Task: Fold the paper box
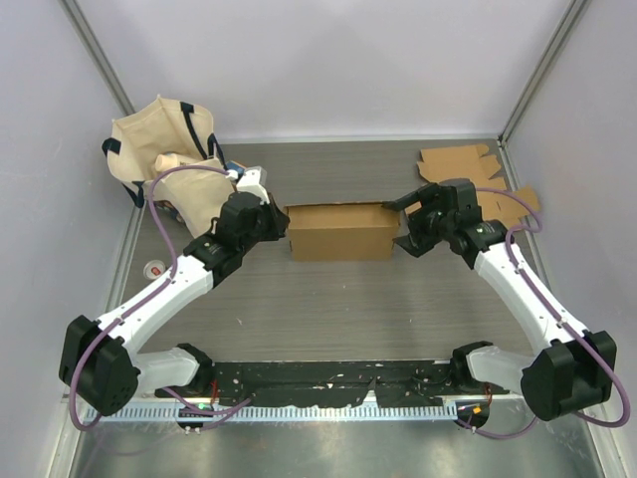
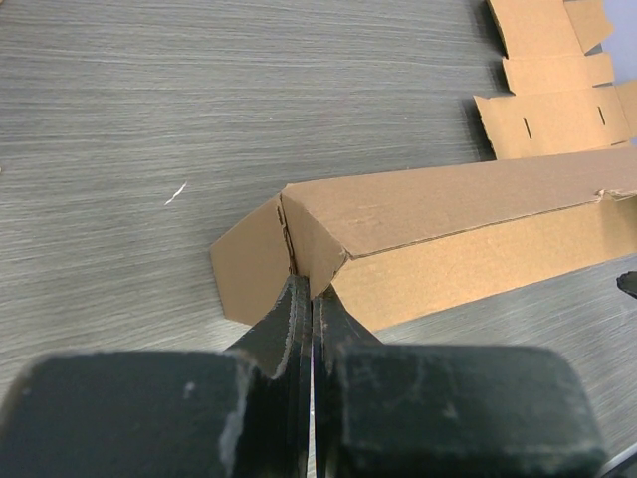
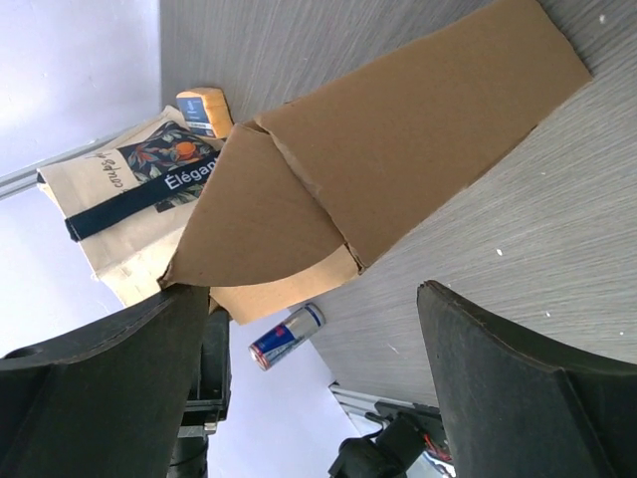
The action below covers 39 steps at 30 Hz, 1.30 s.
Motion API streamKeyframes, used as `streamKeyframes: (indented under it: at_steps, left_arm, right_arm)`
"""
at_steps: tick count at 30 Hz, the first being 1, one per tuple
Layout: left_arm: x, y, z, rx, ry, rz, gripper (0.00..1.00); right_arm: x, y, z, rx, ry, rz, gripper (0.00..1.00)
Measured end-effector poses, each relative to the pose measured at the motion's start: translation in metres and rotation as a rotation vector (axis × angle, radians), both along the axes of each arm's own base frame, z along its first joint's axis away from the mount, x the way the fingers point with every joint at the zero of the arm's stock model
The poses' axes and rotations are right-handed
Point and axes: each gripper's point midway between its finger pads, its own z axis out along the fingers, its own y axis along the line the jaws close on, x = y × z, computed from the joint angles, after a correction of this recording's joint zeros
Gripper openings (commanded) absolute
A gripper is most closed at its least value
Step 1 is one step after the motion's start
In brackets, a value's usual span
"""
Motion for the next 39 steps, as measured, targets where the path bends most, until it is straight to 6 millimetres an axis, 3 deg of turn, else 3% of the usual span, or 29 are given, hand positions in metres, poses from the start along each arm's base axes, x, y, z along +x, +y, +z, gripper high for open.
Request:
streamKeyframes:
  at_steps: [3,10,13,23,31,33,34,36,37,39]
  left_arm:
    - [-0.001,0.0,0.0,0.001,0.001,0.0,0.0]
    - [-0.002,0.0,0.0,0.003,0.002,-0.003,0.0]
    - [-0.002,0.0,0.0,0.003,0.002,-0.002,0.0]
    - [-0.003,0.0,0.0,0.004,0.004,-0.004,0.0]
    - [-0.003,-0.001,0.0,0.004,0.005,-0.007,0.01]
    - [-0.004,-0.001,0.0,0.003,0.007,-0.011,0.1]
    - [-0.005,-0.002,0.0,0.001,0.009,-0.016,0.28]
    - [-0.008,-0.002,-0.001,0.003,0.019,-0.029,0.44]
    - [-0.011,-0.002,-0.003,0.009,0.031,-0.037,0.58]
    - [-0.019,-0.001,-0.007,0.015,0.061,-0.054,0.72]
  right_arm:
    - [0.0,0.001,0.003,0.011,-0.002,0.002,0.96]
    - [-0.002,-0.002,0.034,0.036,-0.086,-0.007,0.96]
    - [0.004,-0.003,0.037,0.038,-0.086,-0.013,0.96]
    - [0.018,-0.005,0.007,0.012,-0.003,-0.032,0.92]
    - [0.019,-0.005,-0.005,0.018,-0.002,-0.036,0.72]
    - [0.021,-0.004,-0.007,0.023,-0.015,-0.038,0.67]
    - [0.022,-0.004,-0.008,0.024,-0.021,-0.04,0.66]
    - [0.024,-0.005,-0.012,0.028,-0.041,-0.044,0.64]
    - [0.024,-0.005,-0.013,0.029,-0.047,-0.047,0.63]
    - [0.026,-0.006,-0.015,0.03,-0.063,-0.053,0.62]
